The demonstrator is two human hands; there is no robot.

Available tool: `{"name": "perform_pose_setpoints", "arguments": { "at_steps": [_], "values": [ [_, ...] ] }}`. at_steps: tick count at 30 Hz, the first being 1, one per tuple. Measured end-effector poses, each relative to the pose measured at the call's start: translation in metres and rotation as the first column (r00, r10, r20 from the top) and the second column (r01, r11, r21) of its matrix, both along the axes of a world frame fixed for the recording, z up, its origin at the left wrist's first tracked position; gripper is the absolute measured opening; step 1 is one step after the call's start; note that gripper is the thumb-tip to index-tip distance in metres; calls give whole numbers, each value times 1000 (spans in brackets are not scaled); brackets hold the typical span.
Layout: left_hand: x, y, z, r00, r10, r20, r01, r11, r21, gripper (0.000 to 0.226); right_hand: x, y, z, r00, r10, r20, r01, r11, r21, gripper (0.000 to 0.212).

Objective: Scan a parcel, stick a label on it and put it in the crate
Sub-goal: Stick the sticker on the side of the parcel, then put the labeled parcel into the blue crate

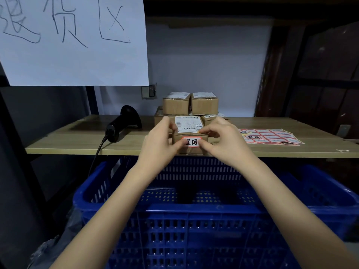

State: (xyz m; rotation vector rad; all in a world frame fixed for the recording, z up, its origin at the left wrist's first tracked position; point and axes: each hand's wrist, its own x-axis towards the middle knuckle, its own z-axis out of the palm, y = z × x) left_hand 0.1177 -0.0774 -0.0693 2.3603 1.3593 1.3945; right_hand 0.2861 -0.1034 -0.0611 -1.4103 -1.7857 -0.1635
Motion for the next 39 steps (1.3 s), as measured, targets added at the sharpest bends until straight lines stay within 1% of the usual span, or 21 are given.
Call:
{"name": "perform_pose_setpoints", "arguments": {
  "at_steps": [2,3,4,6,7,9,11,14,16,17,19,21,23,25,27,30,32,35,37,39],
  "values": [
    [-11,3,5,982,-74,174,92,990,-103,31,10,-4,1,986,35,-161,-41,999,-34,31],
    [-16,4,7,969,-69,238,104,985,-137,32,15,-5,1,972,33,-234,-44,998,-45,30],
    [-19,6,8,960,-45,275,96,980,-175,35,18,-4,1,956,13,-292,-34,997,-66,29],
    [-20,13,9,955,7,298,82,955,-285,37,21,3,1,905,-2,-426,-63,988,-140,31],
    [-18,15,9,950,10,314,106,931,-350,37,19,5,1,867,-5,-498,-104,976,-191,32],
    [-10,16,8,931,-26,365,202,867,-455,36,9,8,2,826,-12,-563,-176,944,-279,33],
    [-3,15,6,922,-38,384,242,831,-500,36,-2,8,2,838,-7,-545,-200,926,-320,32],
    [0,9,4,924,-37,380,236,836,-494,34,-9,3,0,880,-34,-473,-152,924,-350,34],
    [-2,3,5,890,-59,452,300,822,-484,34,-10,-3,0,876,-27,-482,-159,927,-341,35],
    [-4,-1,5,865,-75,496,346,806,-481,33,-9,-6,1,864,-14,-503,-174,929,-326,32],
    [-10,-9,8,810,-114,575,436,772,-462,28,-6,-16,3,804,36,-593,-255,923,-289,16],
    [-16,-18,11,765,-140,629,498,748,-439,20,-2,-30,6,734,77,-675,-332,908,-256,14],
    [-20,-27,15,743,-159,650,542,712,-446,23,5,-45,8,699,71,-711,-357,897,-261,14],
    [-20,-36,18,735,-166,658,585,647,-489,32,11,-63,12,686,46,-726,-381,873,-305,29],
    [-20,-46,19,729,-197,656,632,562,-533,32,17,-83,19,694,41,-719,-413,840,-351,28],
    [-16,-61,20,700,-265,663,705,405,-582,31,27,-114,25,727,15,-687,-428,792,-435,30],
    [-11,-71,20,682,-295,669,731,316,-605,34,32,-134,27,777,14,-629,-402,780,-480,30],
    [1,-80,18,671,-363,646,737,236,-633,33,37,-159,28,841,-2,-541,-331,790,-516,24],
    [12,-84,15,654,-389,649,746,190,-638,36,43,-169,27,852,-37,-522,-289,799,-528,24],
    [23,-86,13,658,-391,643,738,165,-655,42,52,-174,29,847,-75,-526,-267,795,-544,28]
  ]
}}
